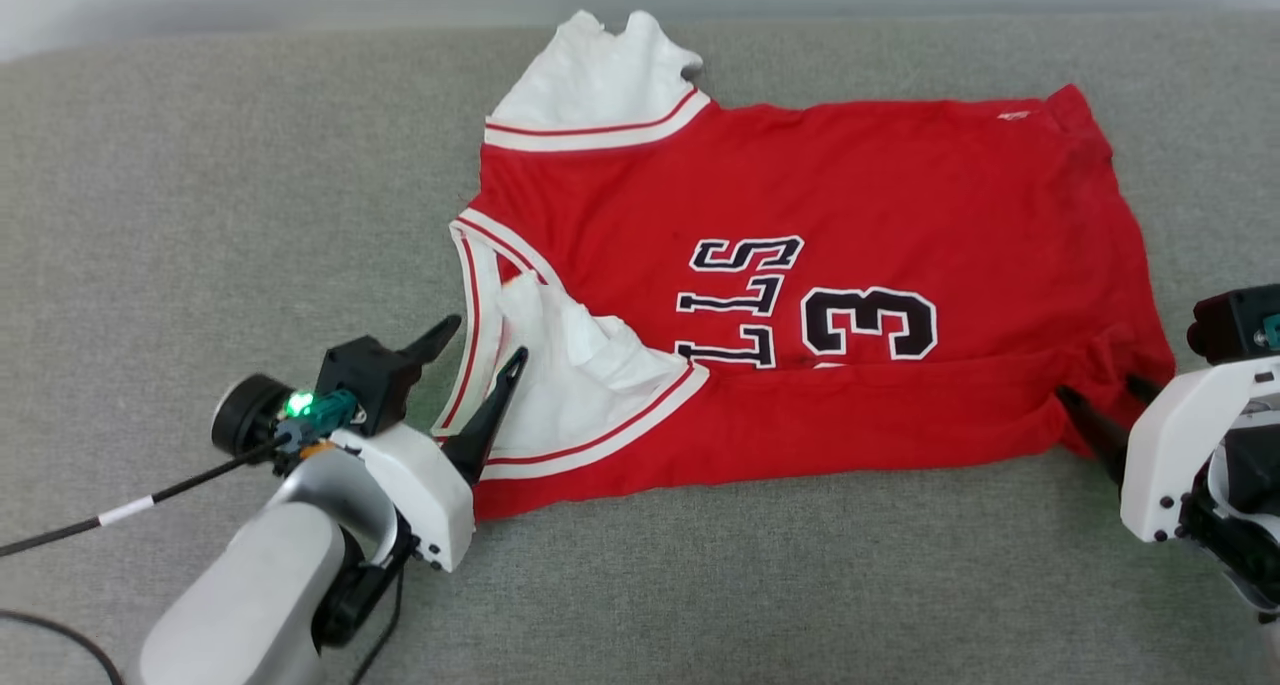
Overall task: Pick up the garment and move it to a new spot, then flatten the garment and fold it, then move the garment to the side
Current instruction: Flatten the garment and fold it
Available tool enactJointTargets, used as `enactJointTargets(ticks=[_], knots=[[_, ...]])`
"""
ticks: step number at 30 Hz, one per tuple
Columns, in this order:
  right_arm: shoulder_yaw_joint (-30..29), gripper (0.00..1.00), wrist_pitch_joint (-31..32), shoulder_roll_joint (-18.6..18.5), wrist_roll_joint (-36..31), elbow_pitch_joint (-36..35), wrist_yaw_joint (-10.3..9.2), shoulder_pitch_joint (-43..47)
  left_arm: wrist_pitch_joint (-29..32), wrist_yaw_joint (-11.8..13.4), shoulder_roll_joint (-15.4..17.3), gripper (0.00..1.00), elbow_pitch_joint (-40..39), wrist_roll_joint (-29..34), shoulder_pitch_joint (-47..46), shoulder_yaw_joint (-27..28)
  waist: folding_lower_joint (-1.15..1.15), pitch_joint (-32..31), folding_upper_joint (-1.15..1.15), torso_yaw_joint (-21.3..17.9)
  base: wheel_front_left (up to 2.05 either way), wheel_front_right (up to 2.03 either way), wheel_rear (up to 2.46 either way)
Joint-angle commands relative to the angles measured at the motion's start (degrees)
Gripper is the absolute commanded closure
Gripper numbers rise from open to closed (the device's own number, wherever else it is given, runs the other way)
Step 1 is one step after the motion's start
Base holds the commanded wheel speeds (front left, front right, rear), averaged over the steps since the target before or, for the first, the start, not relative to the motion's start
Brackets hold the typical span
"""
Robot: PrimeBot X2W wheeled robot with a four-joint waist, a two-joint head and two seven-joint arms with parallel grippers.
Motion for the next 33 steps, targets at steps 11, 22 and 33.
enactJointTargets(ticks=[11, 22, 33], knots=[[-6.52, 0.0, 3.85, 4.11, -3.76, -9.65, -0.02, 8.32, 5.97, 8.92, 0.25, 0.0, -8.0, -4.65, 10.5, 1.73, -0.01, -6.51, 0.0, -0.06, 0.0, 0.0, 0.0], [-10.35, 0.0, 6.65, 7.69, -5.87, -21.66, -0.02, 12.62, 17.46, 15.66, 4.87, 0.0, -15.67, -4.03, 14.2, 0.53, -0.01, -2.13, 0.0, -1.4, 0.0, 0.0, 0.0], [-10.69, 0.0, 5.82, 6.68, -7.05, -24.27, -0.02, 12.46, 23.85, 13.85, 3.46, 1.0, -7.03, -6.28, 16.02, -3.81, -0.01, 0.65, 0.0, -2.69, 0.0, 0.0, 0.0]])
